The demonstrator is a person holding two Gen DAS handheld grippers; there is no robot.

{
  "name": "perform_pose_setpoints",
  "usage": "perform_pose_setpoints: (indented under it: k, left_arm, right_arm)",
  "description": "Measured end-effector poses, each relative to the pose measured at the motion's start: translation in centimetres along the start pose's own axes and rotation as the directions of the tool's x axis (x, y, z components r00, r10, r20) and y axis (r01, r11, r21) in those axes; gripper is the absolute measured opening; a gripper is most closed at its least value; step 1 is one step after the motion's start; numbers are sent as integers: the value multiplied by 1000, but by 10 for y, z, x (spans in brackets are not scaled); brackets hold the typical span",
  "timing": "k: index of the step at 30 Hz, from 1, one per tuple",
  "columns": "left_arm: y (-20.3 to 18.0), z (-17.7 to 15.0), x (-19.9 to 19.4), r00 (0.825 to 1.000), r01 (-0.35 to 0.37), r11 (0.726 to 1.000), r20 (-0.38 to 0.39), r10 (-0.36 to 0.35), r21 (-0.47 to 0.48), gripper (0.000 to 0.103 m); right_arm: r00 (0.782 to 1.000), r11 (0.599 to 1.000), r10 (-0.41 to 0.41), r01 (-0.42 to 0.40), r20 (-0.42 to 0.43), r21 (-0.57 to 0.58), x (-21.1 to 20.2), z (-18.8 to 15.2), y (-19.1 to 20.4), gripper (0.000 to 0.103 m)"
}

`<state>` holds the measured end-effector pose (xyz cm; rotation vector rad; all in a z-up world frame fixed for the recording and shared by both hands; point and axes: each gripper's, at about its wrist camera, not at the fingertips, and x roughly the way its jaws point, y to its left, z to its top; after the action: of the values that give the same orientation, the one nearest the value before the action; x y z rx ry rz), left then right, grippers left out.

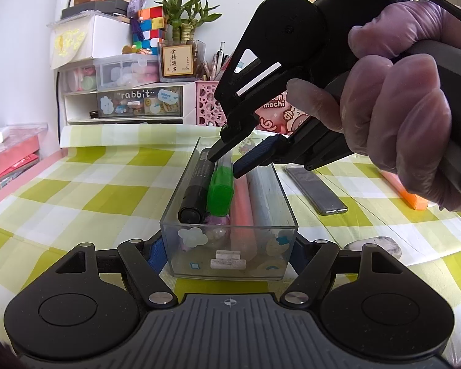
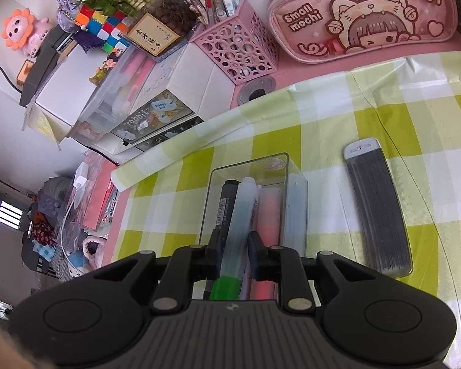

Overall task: Organize stationery
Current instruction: 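Lower the green highlighter into the clear box and open the right tool, then move the right tool back to the orange highlighter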

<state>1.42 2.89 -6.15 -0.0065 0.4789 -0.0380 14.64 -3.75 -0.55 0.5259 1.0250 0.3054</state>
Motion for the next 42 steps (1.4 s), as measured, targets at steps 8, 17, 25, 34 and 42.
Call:
perform_pose_setpoints:
  k: [8,17,25,34,42]
  left_arm:
    - [1,0,0,1000,1,1000,0,-1,-1,73]
    - [1,1,0,1000,2,1000,0,-2,-3,73]
    - [2,1,0,1000,0,1000,-1,0,-2,73]
    - [2,1,0,1000,-1,1000,-2,1,0,73]
    - [1,1,0,1000,-2,1000,-2,2,0,73]
  right_arm:
    - [999,998,21,-20,36,-52,-20,0,1,39]
    - [991,998,30,-23,134,-51,-61,-6,-32,47]
    - [971,995,-49,68,234,-73,-93,-14,-70,56]
    - [927,957,-198,254,319,-144,-105,-40,-98,64]
    - [878,893,-261,377,401,-244,-117,-75,-110,71]
